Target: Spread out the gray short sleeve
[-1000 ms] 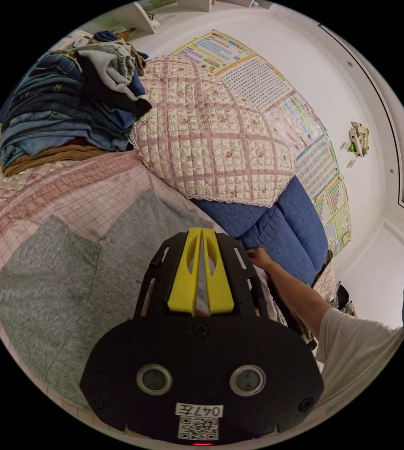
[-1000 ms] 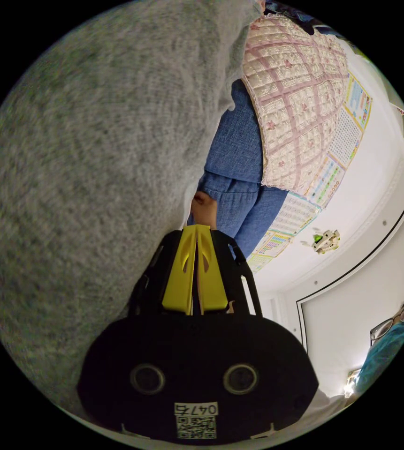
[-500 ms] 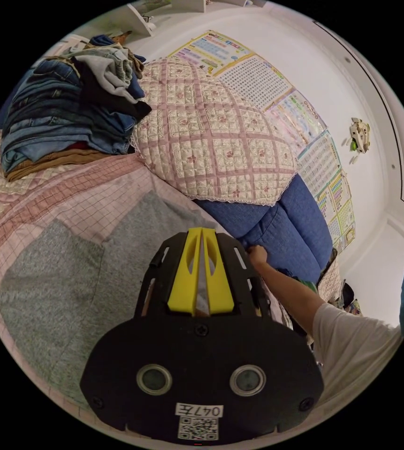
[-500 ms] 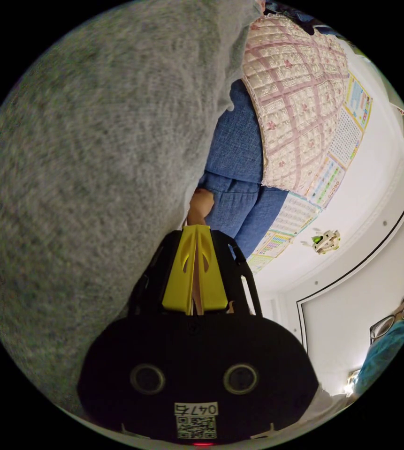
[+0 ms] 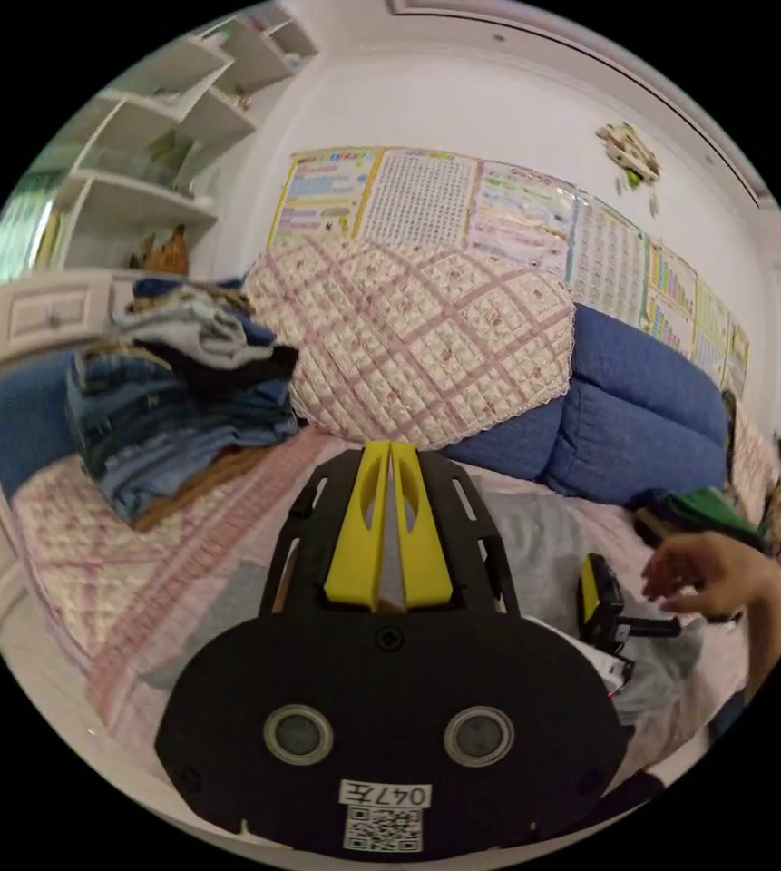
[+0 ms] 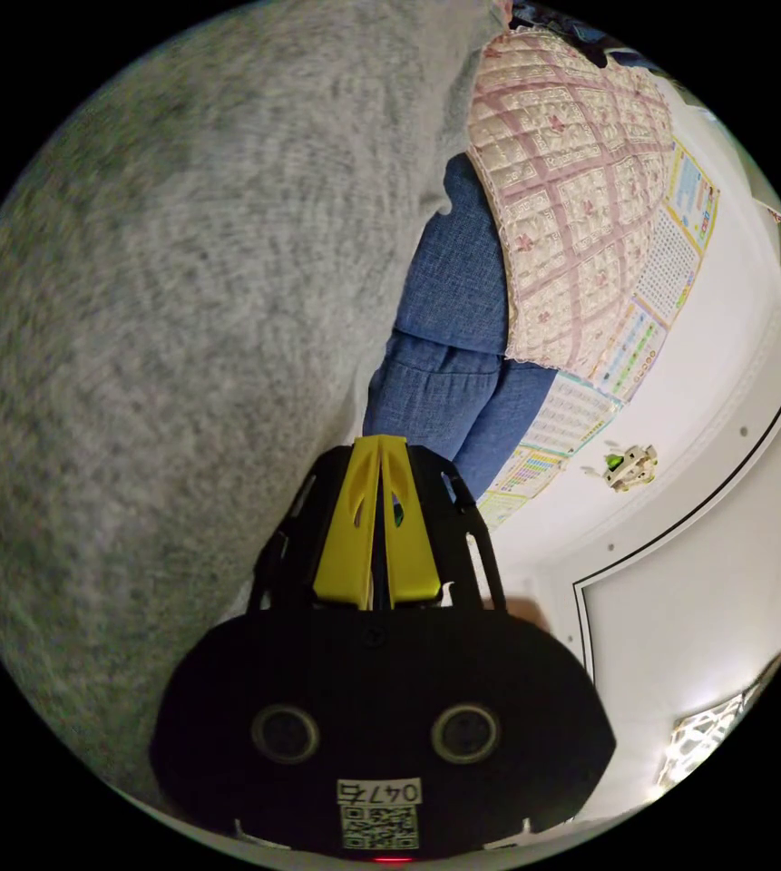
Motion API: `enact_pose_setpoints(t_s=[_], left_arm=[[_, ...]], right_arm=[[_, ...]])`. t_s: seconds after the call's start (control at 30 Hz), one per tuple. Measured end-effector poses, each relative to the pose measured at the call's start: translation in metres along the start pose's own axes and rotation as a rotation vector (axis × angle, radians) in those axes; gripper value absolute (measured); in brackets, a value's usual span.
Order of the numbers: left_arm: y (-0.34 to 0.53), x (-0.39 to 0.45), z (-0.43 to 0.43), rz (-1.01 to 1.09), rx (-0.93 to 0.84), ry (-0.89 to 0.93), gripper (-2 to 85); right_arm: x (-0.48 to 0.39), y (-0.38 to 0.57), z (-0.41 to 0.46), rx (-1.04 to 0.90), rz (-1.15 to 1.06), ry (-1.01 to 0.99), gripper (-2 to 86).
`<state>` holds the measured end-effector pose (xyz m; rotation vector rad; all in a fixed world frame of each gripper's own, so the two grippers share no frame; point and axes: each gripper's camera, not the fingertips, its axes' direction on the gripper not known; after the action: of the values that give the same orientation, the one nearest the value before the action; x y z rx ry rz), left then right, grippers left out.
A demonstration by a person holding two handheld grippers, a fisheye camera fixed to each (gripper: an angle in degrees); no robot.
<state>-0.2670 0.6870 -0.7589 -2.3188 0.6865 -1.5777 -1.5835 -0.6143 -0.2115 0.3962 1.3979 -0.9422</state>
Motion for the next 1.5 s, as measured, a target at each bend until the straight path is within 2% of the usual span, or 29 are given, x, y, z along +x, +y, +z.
enact_pose_setpoints(t_s=[0.07, 0.23, 0.43, 0.5, 0.6, 0.67, 0.7, 0.77, 0.87, 0.93, 1.1, 1.2, 1.3, 1.37, 1.43, 1.5], left_arm=[[0.017, 0.012, -0.019, 0.066, 0.045, -0.048, -1.0], [0.074, -0.005, -0.068, 0.121, -0.007, 0.060, -0.9], [0.171, -0.019, -0.109, 0.349, -0.142, -0.211, 0.4], [0.180, -0.038, -0.121, 0.339, -0.149, -0.182, 2.3], [0.173, -0.080, -0.136, 0.261, -0.139, -0.073, 9.5], [0.158, -0.118, -0.138, 0.193, -0.160, 0.046, 10.4], [0.153, -0.129, -0.138, 0.161, -0.161, 0.061, 10.2], [0.131, -0.173, -0.130, 0.013, -0.163, 0.110, 9.2], [0.098, -0.221, -0.085, -0.170, -0.251, 0.154, 9.8], [0.080, -0.239, -0.045, -0.234, -0.334, 0.170, 11.0], [0.030, -0.281, 0.041, -0.377, -0.394, 0.144, 12.5], [0.003, -0.305, 0.085, -0.486, -0.422, 0.139, 12.5], [-0.017, -0.324, 0.117, -0.580, -0.415, 0.069, 12.6], [-0.035, -0.332, 0.135, -0.594, -0.404, 0.024, 11.9], [-0.047, -0.337, 0.146, -0.587, -0.401, 0.010, 9.1], [-0.061, -0.340, 0.151, -0.557, -0.390, 0.033, 4.4]], right_arm=[[-0.021, 0.019, 0.011, 0.000, 0.006, -0.003, -0.7], [-0.067, 0.061, 0.038, 0.003, 0.001, -0.008, -0.7], [-0.131, 0.120, 0.083, 0.001, -0.031, -0.048, -0.7], [-0.139, 0.147, 0.099, 0.014, 0.048, -0.076, -0.7], [-0.104, 0.227, 0.124, 0.085, 0.365, -0.263, -0.6], [-0.061, 0.337, 0.149, 0.304, 0.630, -0.638, -0.5], [-0.054, 0.371, 0.157, 0.400, 0.697, -0.739, -0.5], [-0.056, 0.501, 0.189, 0.788, 0.925, -0.986, -0.4], [-0.104, 0.611, 0.213, 0.939, 1.081, -0.915, 0.5], [-0.141, 0.653, 0.226, 0.928, 1.098, -0.923, 2.4], [-0.239, 0.710, 0.279, 0.787, 1.053, -1.192, 17.2], [-0.295, 0.743, 0.307, 0.764, 1.036, -1.168, 9.6], [-0.348, 0.773, 0.361, 0.607, 1.185, -1.197, 4.3], [-0.400, 0.803, 0.424, 0.443, 1.416, -1.365, 3.7], [-0.448, 0.824, 0.466, 0.373, 1.566, -1.519, 3.7], [-0.493, 0.838, 0.494, 0.283, 1.645, -1.589, 4.1]])
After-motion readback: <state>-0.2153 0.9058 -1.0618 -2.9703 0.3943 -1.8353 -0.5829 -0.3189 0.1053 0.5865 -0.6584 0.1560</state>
